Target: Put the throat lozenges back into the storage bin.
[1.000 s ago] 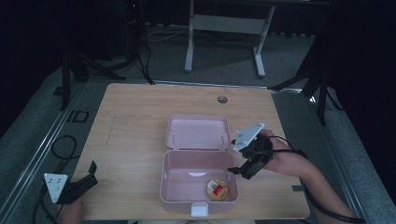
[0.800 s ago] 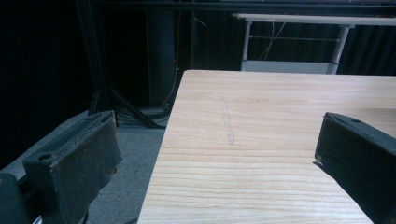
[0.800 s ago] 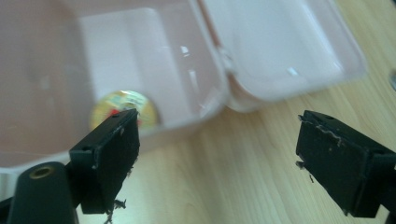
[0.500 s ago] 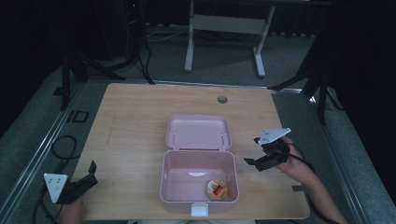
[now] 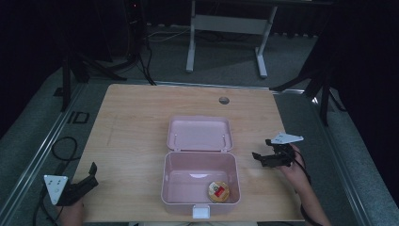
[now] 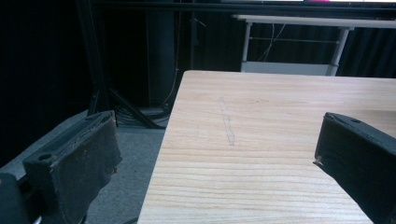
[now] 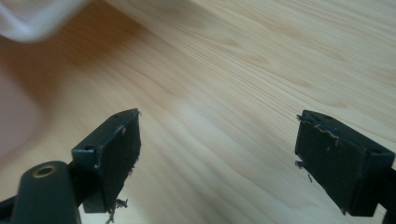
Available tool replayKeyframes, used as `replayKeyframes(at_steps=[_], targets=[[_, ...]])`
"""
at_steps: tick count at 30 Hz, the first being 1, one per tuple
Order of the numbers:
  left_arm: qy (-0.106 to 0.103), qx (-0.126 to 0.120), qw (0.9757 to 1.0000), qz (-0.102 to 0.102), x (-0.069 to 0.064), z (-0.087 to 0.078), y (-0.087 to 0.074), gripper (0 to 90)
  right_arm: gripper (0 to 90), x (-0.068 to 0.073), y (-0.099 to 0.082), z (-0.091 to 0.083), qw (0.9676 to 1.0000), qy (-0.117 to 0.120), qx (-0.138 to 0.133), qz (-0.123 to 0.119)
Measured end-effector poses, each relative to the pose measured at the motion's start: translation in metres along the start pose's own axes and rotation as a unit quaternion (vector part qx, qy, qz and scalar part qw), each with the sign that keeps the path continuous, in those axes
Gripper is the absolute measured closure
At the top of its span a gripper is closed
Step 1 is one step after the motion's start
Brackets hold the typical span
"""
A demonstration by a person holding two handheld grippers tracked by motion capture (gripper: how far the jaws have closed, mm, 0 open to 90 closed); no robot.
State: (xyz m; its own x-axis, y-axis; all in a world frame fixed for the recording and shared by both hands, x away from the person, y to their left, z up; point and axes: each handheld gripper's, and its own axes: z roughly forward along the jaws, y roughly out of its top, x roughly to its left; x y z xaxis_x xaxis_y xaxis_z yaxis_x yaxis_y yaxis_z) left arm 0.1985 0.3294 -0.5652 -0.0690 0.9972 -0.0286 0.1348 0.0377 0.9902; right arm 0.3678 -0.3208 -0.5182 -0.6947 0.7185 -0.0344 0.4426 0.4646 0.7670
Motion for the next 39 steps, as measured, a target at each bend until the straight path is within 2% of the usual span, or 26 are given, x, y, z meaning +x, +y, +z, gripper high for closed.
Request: replayKeyframes(at_steps=[2, 3, 8, 9, 11, 12, 14, 16, 17, 18, 20, 24, 26, 30, 31, 34, 36, 39], targets=[[0.000, -0.001, 1.0000, -0.001, 0.000, 0.000, 0.000, 0.3, 12.5, -0.001, -0.004, 0.002, 1.0000, -0.005, 0.006, 0.001], [0.000, -0.001, 1.0000, -0.001, 0.000, 0.000, 0.000, 0.3, 12.8, -0.003, -0.008, 0.005, 0.9996, -0.026, 0.011, 0.001], [0.000, -0.001, 1.0000, -0.001, 0.000, 0.000, 0.000, 0.3, 12.1, -0.008, -0.017, 0.009, 0.9983, -0.052, 0.018, 0.017], [0.001, -0.001, 1.0000, -0.001, 0.000, 0.000, 0.000, 0.4, 11.7, -0.010, -0.022, 0.009, 0.9964, -0.079, 0.005, 0.030], [0.001, -0.001, 1.0000, -0.002, 0.000, 0.000, 0.000, 0.3, 11.4, -0.014, -0.026, 0.010, 0.9935, -0.103, -0.003, 0.048], [0.001, -0.001, 1.0000, -0.002, 0.000, 0.000, 0.000, 0.3, 11.4, -0.015, -0.028, 0.009, 0.9910, -0.120, -0.010, 0.058], [0.000, -0.001, 1.0000, -0.002, 0.000, 0.000, 0.000, 0.4, 11.4, -0.018, -0.033, 0.009, 0.9875, -0.138, -0.009, 0.075], [0.000, -0.001, 1.0000, -0.002, 0.000, 0.000, 0.000, 0.3, 11.4, -0.022, -0.038, 0.010, 0.9858, -0.143, -0.007, 0.088], [0.000, -0.001, 1.0000, -0.001, 0.000, 0.000, 0.000, 0.3, 11.4, -0.024, -0.042, 0.010, 0.9829, -0.159, -0.006, 0.093], [0.000, -0.001, 1.0000, -0.001, 0.000, 0.000, 0.000, 0.3, 11.4, -0.024, -0.042, 0.010, 0.9829, -0.159, -0.006, 0.093], [0.000, -0.001, 1.0000, -0.001, 0.000, 0.000, 0.000, 0.4, 11.4, -0.025, -0.043, 0.008, 0.9807, -0.165, -0.021, 0.103], [-0.001, -0.001, 1.0000, -0.001, 0.000, 0.000, 0.000, 0.3, 11.4, -0.028, -0.045, 0.002, 0.9735, -0.192, -0.051, 0.113], [-0.001, -0.001, 1.0000, -0.001, 0.000, 0.000, 0.000, 0.4, 11.3, -0.030, -0.047, 0.001, 0.9695, -0.206, -0.058, 0.119], [-0.002, -0.001, 1.0000, 0.000, 0.000, 0.000, 0.000, 0.3, 11.4, -0.032, -0.049, -0.002, 0.9664, -0.215, -0.076, 0.118], [-0.002, -0.001, 1.0000, 0.000, 0.000, 0.000, 0.000, 0.4, 11.4, -0.033, -0.049, -0.002, 0.9673, -0.210, -0.080, 0.118], [-0.002, -0.001, 1.0000, 0.000, 0.000, 0.000, 0.000, 0.3, 11.4, -0.032, -0.050, -0.003, 0.9632, -0.228, -0.081, 0.116], [-0.003, -0.001, 1.0000, 0.000, 0.000, 0.000, 0.000, 0.3, 11.3, -0.033, -0.050, -0.003, 0.9632, -0.227, -0.085, 0.117], [-0.003, -0.001, 1.0000, 0.000, 0.000, 0.000, 0.000, 0.3, 11.3, -0.034, -0.051, -0.005, 0.9591, -0.240, -0.095, 0.116]])
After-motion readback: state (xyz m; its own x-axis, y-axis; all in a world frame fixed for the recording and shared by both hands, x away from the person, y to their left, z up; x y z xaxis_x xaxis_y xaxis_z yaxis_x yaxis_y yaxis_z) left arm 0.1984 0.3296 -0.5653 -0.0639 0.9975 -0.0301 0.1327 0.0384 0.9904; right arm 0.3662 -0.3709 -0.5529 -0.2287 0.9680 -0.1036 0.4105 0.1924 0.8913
